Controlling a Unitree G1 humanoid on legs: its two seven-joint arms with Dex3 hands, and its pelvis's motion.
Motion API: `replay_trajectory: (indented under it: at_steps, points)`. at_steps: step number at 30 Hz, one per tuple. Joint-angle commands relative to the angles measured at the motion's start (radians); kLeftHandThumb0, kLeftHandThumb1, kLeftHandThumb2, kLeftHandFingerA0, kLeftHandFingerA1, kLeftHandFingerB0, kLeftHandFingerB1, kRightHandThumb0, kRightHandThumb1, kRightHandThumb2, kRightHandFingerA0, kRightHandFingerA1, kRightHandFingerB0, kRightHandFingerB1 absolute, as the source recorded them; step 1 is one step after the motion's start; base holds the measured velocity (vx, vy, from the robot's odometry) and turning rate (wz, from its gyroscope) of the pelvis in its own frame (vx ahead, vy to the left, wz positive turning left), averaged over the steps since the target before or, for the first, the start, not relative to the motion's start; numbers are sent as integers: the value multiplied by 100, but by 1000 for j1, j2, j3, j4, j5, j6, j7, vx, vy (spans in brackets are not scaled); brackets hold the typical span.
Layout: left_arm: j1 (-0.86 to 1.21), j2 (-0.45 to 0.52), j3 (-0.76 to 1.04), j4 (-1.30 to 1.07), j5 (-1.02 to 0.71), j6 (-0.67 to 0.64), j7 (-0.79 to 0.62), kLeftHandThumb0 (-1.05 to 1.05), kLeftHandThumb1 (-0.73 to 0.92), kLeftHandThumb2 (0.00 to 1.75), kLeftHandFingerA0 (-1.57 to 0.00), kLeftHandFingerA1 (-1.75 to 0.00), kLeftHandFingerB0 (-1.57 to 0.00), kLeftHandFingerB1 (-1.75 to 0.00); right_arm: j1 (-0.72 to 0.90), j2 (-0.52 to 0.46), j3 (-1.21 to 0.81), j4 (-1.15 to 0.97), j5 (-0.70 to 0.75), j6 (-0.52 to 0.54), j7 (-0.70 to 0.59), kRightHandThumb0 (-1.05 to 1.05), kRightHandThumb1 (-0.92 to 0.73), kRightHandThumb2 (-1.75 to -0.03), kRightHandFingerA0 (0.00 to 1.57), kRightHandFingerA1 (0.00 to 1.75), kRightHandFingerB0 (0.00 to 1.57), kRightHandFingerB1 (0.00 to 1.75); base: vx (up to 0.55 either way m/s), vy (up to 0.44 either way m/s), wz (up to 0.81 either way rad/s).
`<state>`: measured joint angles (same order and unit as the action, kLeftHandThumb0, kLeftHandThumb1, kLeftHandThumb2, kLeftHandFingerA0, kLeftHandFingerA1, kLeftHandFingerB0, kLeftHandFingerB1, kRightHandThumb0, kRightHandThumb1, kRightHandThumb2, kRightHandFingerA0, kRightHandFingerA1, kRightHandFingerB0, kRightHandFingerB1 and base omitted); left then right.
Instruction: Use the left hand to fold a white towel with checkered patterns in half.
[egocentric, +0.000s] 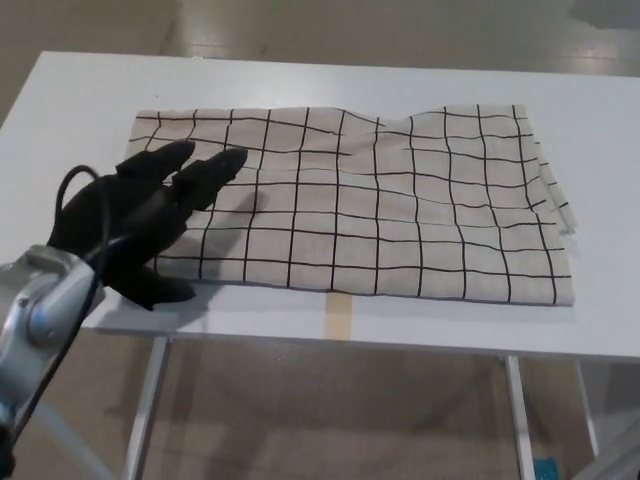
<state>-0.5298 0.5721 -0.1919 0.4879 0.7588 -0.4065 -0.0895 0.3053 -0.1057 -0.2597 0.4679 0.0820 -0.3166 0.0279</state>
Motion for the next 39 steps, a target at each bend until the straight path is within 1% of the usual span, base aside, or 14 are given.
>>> replay_trajectory:
  at_steps: [1,3,11,12,14,21,29,39]
  points:
    - [-63,18,-52,87,61,55,63,-26,46,53,0,0,0,0,11,0,-3,-9,1,-11,-7,-41,-62,-59,36,40,36,34,0,0,0]
    - [-116,14,-83,165,82,77,86,-27,46,53,0,0,0,0,11,2,-6,-2,8,-18,-3,-41,-62,-59,36,40,37,34,0,0,0]
    - [-150,10,-135,227,83,113,118,-28,46,54,0,0,0,0,6,-3,-6,8,13,-15,2,-41,-62,-59,36,40,37,34,0,0,0]
    - [-150,11,-138,233,84,110,125,-25,45,56,0,0,0,0,8,-3,-6,4,13,-12,1,-41,-62,-59,36,40,37,35,0,0,0]
    - [-151,13,-148,246,84,106,139,-28,46,54,0,0,0,0,11,-2,-6,-4,12,-5,0,-40,-62,-59,36,40,37,35,0,0,0]
    - [-175,-2,-190,320,91,112,180,-27,47,54,0,0,0,0,25,6,-7,9,11,-34,-4,-40,-62,-59,36,40,37,35,0,0,0]
    - [-171,-24,-230,355,96,122,235,-25,46,56,0,0,0,0,33,8,-4,3,15,-38,1,-40,-63,-59,36,40,37,35,0,0,0]
    - [-179,-49,-276,404,97,121,264,-26,47,56,0,0,0,0,28,5,-9,8,19,-32,2,-39,-63,-59,35,39,38,36,0,0,0]
